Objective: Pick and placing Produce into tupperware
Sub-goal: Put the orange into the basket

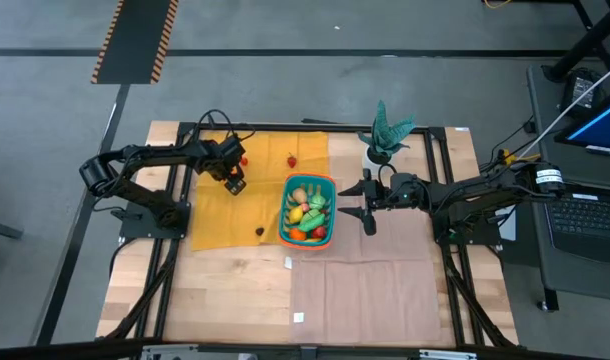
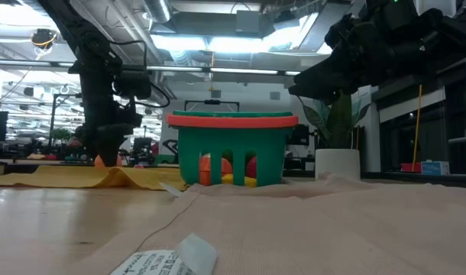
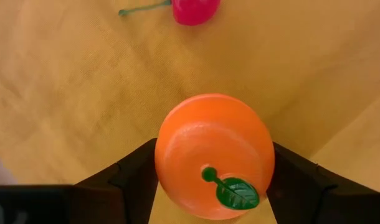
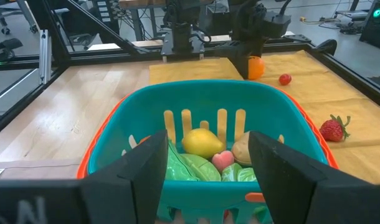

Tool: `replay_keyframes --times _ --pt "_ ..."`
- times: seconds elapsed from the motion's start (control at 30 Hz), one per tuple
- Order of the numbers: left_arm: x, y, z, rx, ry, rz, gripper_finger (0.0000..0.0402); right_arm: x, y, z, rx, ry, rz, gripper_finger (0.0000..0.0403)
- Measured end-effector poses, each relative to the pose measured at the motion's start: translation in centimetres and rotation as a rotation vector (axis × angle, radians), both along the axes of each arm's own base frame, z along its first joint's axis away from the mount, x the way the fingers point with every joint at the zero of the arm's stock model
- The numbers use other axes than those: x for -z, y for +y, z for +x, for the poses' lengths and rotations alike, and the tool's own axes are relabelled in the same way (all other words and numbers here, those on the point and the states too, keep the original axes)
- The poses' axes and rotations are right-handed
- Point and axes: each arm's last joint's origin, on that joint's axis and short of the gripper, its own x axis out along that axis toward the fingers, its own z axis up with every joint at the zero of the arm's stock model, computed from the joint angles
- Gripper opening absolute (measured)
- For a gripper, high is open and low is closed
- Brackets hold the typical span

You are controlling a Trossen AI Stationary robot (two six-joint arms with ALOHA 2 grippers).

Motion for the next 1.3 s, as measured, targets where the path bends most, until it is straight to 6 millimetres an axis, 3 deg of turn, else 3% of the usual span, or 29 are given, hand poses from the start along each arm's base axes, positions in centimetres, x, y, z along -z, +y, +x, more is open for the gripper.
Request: replay_keyframes --times 0.47,0.77,0.97,1.3 --pt "-4.7 1.2 1.5 0.076 0.034 -0.011 0.0236 0.0 0.0 0.0 -0.001 0.0 -0.006 0.0225" --pt "-6.0 1.3 2.8 0.168 -0.116 -0.055 0.0236 0.0 0.0 0.0 -0.007 0.0 -0.032 0.0225" --pt "-6.3 -0.2 4.9 0.274 -0.196 -0.015 0.0236 0.0 0.0 0.0 -0.013 0.0 -0.056 0.0225" --pt "-6.9 -4.7 8.1 0.473 -0.243 0.101 0.0236 0.0 0.0 0.0 -0.012 0.001 -0.055 0.0225"
